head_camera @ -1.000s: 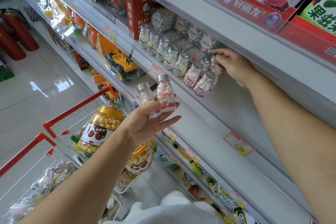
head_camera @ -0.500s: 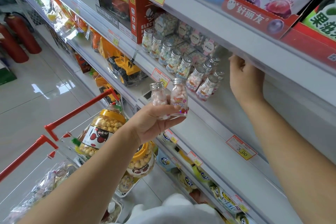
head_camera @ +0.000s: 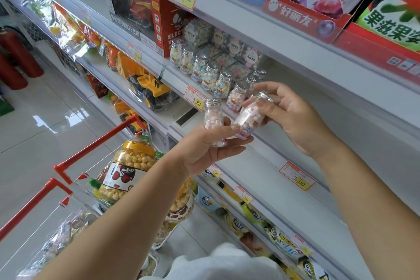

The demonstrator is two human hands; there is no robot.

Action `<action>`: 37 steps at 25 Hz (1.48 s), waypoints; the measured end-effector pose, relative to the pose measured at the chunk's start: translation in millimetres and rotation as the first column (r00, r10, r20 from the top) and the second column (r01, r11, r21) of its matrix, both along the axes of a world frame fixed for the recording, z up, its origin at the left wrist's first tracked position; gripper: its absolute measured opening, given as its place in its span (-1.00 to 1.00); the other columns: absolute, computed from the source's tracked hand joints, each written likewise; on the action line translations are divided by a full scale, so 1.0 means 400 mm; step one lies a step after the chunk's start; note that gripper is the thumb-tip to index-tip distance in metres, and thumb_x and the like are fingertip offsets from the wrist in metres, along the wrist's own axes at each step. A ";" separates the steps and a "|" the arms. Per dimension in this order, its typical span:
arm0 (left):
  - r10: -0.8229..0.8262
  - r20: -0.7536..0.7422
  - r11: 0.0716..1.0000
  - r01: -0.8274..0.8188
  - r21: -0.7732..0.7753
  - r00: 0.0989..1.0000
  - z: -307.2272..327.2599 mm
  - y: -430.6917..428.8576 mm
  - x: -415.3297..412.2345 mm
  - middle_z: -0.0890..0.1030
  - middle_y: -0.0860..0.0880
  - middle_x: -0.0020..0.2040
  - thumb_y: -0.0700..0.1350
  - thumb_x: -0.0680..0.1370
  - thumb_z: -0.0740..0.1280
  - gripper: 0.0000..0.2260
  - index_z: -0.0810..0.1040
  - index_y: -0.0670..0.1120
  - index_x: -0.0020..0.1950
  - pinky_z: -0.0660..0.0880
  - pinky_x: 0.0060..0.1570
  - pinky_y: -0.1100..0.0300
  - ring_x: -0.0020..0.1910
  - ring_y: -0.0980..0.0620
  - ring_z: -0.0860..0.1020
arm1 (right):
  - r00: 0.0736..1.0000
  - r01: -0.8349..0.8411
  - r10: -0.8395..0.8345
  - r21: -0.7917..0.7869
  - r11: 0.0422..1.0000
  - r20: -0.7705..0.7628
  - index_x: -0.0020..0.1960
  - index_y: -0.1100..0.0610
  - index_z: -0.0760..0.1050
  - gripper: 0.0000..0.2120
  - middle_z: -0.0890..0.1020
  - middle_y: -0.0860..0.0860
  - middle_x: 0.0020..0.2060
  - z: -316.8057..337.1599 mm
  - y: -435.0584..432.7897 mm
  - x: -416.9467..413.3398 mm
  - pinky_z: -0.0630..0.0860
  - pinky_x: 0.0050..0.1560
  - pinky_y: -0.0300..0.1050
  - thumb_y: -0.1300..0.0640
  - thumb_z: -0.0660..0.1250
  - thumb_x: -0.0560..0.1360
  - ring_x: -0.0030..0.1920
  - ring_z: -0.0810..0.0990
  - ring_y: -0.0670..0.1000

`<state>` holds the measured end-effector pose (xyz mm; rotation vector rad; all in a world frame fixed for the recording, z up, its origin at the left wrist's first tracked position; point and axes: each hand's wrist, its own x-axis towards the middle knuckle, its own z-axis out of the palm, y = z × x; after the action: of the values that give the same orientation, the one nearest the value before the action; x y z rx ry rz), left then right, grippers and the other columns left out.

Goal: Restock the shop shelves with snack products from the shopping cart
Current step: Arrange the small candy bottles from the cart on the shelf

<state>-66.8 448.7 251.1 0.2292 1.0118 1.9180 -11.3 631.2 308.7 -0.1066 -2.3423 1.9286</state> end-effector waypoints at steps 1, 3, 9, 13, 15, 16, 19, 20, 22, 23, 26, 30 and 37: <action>0.001 0.009 1.000 -0.001 0.011 1.000 -0.002 0.001 0.002 0.70 -0.18 0.00 -0.25 0.47 0.43 -0.80 0.73 -0.02 -0.29 0.65 -0.08 0.19 0.05 -0.10 0.69 | 1.000 -0.016 0.017 -0.047 0.999 0.014 0.18 0.05 0.47 -0.69 0.69 0.04 0.01 0.002 0.006 0.005 0.52 -0.18 -0.26 0.07 0.31 0.44 -0.08 0.61 -0.04; 0.008 0.045 0.999 -0.009 0.032 0.999 0.002 0.006 0.007 0.70 -0.19 0.01 -0.24 0.48 0.42 -0.82 0.73 -0.04 -0.28 0.65 -0.14 0.21 0.02 -0.12 0.70 | 0.998 -0.036 0.039 -0.068 0.997 0.045 0.21 0.10 0.48 -0.66 0.67 0.14 0.05 -0.001 0.015 0.011 0.55 -0.15 -0.23 0.08 0.31 0.45 -0.05 0.61 0.01; 0.053 0.074 0.997 -0.049 -0.057 0.996 -0.015 0.020 0.011 0.68 -0.16 0.15 -0.14 0.43 0.41 -0.76 0.53 -0.13 0.06 0.67 -0.21 0.17 0.06 -0.12 0.68 | 0.964 0.239 -0.252 0.140 0.961 0.084 0.13 0.06 0.52 -0.83 0.69 -0.13 -0.20 0.006 0.114 0.038 0.61 -0.25 -0.21 0.17 0.33 0.55 -0.21 0.64 -0.09; 0.074 0.071 0.991 -0.066 -0.115 0.995 -0.030 0.020 0.008 0.69 -0.10 0.10 -0.06 0.42 0.42 -0.73 0.48 -0.09 0.06 0.62 -0.34 0.25 -0.18 0.04 0.69 | 0.863 0.428 -0.500 0.423 0.799 0.069 -0.02 -0.03 0.51 -0.93 0.60 -0.16 -0.17 -0.042 0.208 -0.005 0.61 0.07 0.08 0.09 0.38 0.53 -0.11 0.63 0.05; 0.068 0.065 0.990 -0.059 -0.128 0.996 -0.033 0.021 0.010 0.69 -0.08 0.08 -0.06 0.41 0.43 -0.73 0.50 -0.09 0.04 0.61 -0.36 0.26 -0.22 0.07 0.67 | 0.854 0.424 -0.515 0.480 0.768 0.069 -0.10 -0.03 0.49 -0.91 0.59 -0.09 -0.19 -0.076 0.224 -0.055 0.56 0.11 0.23 0.08 0.41 0.49 -0.08 0.63 0.12; 0.064 0.060 0.989 -0.056 -0.134 0.996 -0.035 0.021 0.009 0.69 -0.08 0.09 -0.06 0.40 0.44 -0.73 0.50 -0.08 0.05 0.61 -0.36 0.26 -0.22 0.07 0.67 | 0.858 0.421 -0.510 0.492 0.763 0.057 -0.10 -0.04 0.49 -0.91 0.58 -0.06 -0.19 -0.090 0.228 -0.082 0.55 0.11 0.26 0.07 0.41 0.48 -0.04 0.63 0.16; 0.078 0.054 0.986 -0.069 -0.150 0.996 -0.039 0.007 0.003 0.70 -0.06 0.08 -0.07 0.39 0.45 -0.70 0.49 -0.09 0.06 0.61 -0.35 0.26 -0.22 0.08 0.67 | 0.870 0.439 -0.491 0.379 0.815 0.046 -0.12 -0.03 0.50 -0.93 0.59 -0.07 -0.18 -0.105 0.220 -0.148 0.56 0.14 0.16 0.05 0.37 0.53 0.00 0.62 0.13; 0.087 0.053 0.985 -0.078 -0.153 0.995 -0.041 0.000 -0.001 0.70 -0.06 0.07 -0.07 0.39 0.46 -0.71 0.49 -0.08 0.05 0.61 -0.35 0.26 -0.23 0.09 0.66 | 0.874 0.446 -0.482 0.293 0.846 0.061 -0.11 -0.02 0.51 -0.91 0.58 -0.08 -0.19 -0.103 0.210 -0.158 0.57 0.08 0.08 0.05 0.32 0.58 -0.04 0.61 0.08; 0.099 0.036 0.981 -0.091 -0.169 0.994 -0.044 -0.014 -0.007 0.70 -0.04 0.04 -0.08 0.42 0.52 -0.74 0.51 -0.07 0.00 0.60 -0.35 0.28 -0.27 0.11 0.62 | 0.879 0.447 -0.471 0.211 0.869 0.074 -0.03 0.06 0.53 -0.85 0.56 -0.06 -0.22 -0.112 0.202 -0.175 0.54 -0.08 -0.04 0.07 0.22 0.63 -0.10 0.56 0.04; 0.100 0.020 0.979 -0.095 -0.180 0.995 -0.046 -0.019 -0.009 0.70 -0.04 0.02 -0.08 0.42 0.54 -0.75 0.52 -0.06 -0.03 0.59 -0.36 0.28 -0.29 0.12 0.60 | 0.882 0.445 -0.466 0.202 0.873 0.073 -0.03 0.06 0.53 -0.84 0.56 -0.03 -0.22 -0.121 0.205 -0.183 0.53 -0.10 -0.06 0.06 0.21 0.63 -0.12 0.55 0.03; 0.089 -0.007 0.975 -0.088 -0.202 0.996 -0.051 -0.024 -0.012 0.68 -0.03 -0.02 -0.07 0.37 0.48 -0.79 0.55 -0.04 -0.05 0.57 -0.37 0.29 -0.30 0.13 0.54 | 0.888 0.441 -0.455 0.155 0.884 0.070 -0.02 0.07 0.51 -0.84 0.54 0.01 -0.25 -0.124 0.193 -0.198 0.53 -0.12 -0.13 0.06 0.19 0.64 -0.24 0.54 -0.03; 0.063 -0.017 0.976 -0.065 -0.206 0.998 -0.051 -0.018 -0.009 0.61 -0.12 0.03 -0.23 0.42 0.50 -0.84 0.58 -0.08 -0.08 0.59 -0.30 0.27 -0.24 0.10 0.54 | 0.875 0.460 -0.475 0.142 0.877 0.098 0.08 0.24 0.53 -0.75 0.55 0.01 -0.26 -0.125 0.189 -0.208 0.55 -0.01 -0.03 0.09 0.17 0.65 -0.25 0.54 -0.06; -0.045 -0.219 0.966 -0.014 -0.259 0.975 -0.030 0.003 -0.001 0.60 -0.15 0.09 -0.36 0.53 0.38 -0.64 0.44 -0.05 0.25 0.63 -0.04 0.17 0.00 -0.04 0.67 | 0.781 0.623 -0.522 0.361 0.694 -0.344 0.05 0.06 0.56 -0.79 0.58 -0.14 -0.22 -0.081 0.063 -0.039 0.50 -0.10 -0.16 0.06 0.16 0.63 -0.24 0.55 -0.18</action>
<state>-67.3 449.9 239.2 0.3050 1.3949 1.7496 -27.1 656.6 276.1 -0.5017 -2.1783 1.0066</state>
